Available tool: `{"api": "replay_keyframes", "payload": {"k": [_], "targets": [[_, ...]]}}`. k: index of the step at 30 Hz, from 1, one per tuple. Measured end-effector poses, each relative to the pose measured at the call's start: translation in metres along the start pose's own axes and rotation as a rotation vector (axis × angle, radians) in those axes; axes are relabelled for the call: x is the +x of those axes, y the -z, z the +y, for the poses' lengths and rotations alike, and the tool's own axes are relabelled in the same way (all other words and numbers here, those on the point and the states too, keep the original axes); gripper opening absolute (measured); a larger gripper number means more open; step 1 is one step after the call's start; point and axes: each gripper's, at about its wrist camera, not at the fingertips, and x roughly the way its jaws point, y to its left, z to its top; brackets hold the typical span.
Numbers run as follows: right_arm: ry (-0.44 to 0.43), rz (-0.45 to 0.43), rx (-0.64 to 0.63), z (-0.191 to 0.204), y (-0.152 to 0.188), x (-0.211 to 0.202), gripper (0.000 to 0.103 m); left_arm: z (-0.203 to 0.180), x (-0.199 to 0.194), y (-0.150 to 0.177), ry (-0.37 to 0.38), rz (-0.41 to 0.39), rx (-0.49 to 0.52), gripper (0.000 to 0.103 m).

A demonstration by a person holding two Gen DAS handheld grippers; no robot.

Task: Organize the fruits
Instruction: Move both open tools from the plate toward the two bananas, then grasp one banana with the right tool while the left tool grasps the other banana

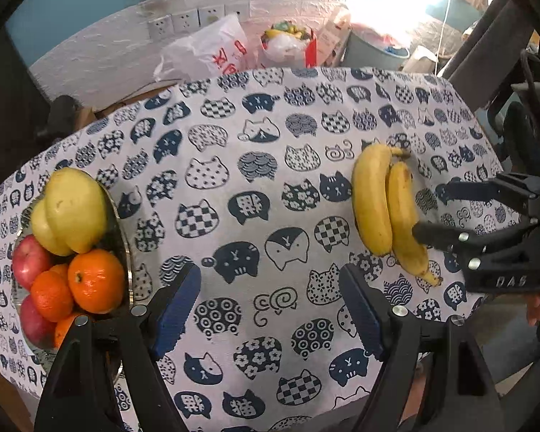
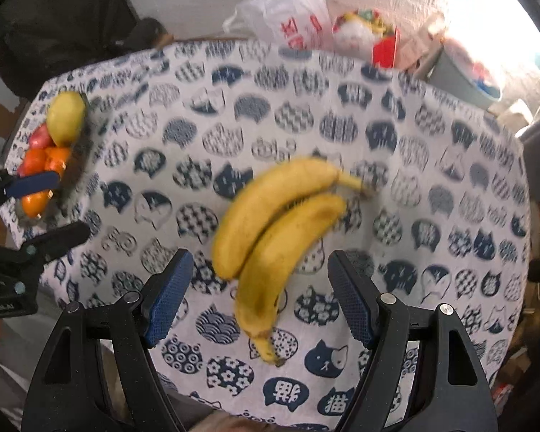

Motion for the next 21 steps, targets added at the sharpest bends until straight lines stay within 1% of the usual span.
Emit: {"api": "replay_keyframes", "payload": {"k": [5, 10, 12, 14, 15, 17, 21], "targets": [[0.000, 0.052, -0.005, 0.001, 0.010, 0.017, 0.076, -0.002, 0.011, 0.001, 0.015, 0.031, -0.008, 0.080], [0.025, 0.099, -0.030, 0.003, 0.018, 0.038, 0.076, -0.007, 0.022, 0.000, -0.001, 0.054, 0.016, 0.080], [0.028, 0.108, -0.040, 0.003, 0.020, 0.042, 0.072, -0.008, 0.026, -0.003, -0.001, 0.064, 0.011, 0.080], [0.029, 0.120, -0.054, 0.004, 0.022, 0.045, 0.057, -0.008, 0.027, -0.005, 0.005, 0.067, 0.002, 0.080], [0.021, 0.123, -0.058, 0.004, 0.022, 0.045, 0.053, -0.009, 0.028, -0.007, 0.010, 0.068, -0.002, 0.080], [-0.002, 0.127, -0.070, 0.004, 0.025, 0.043, 0.038, -0.011, 0.028, -0.010, 0.013, 0.066, -0.003, 0.080], [0.055, 0.137, -0.111, 0.000, 0.036, 0.034, 0.033, -0.020, 0.030, -0.016, 0.014, 0.063, 0.014, 0.080]]}}
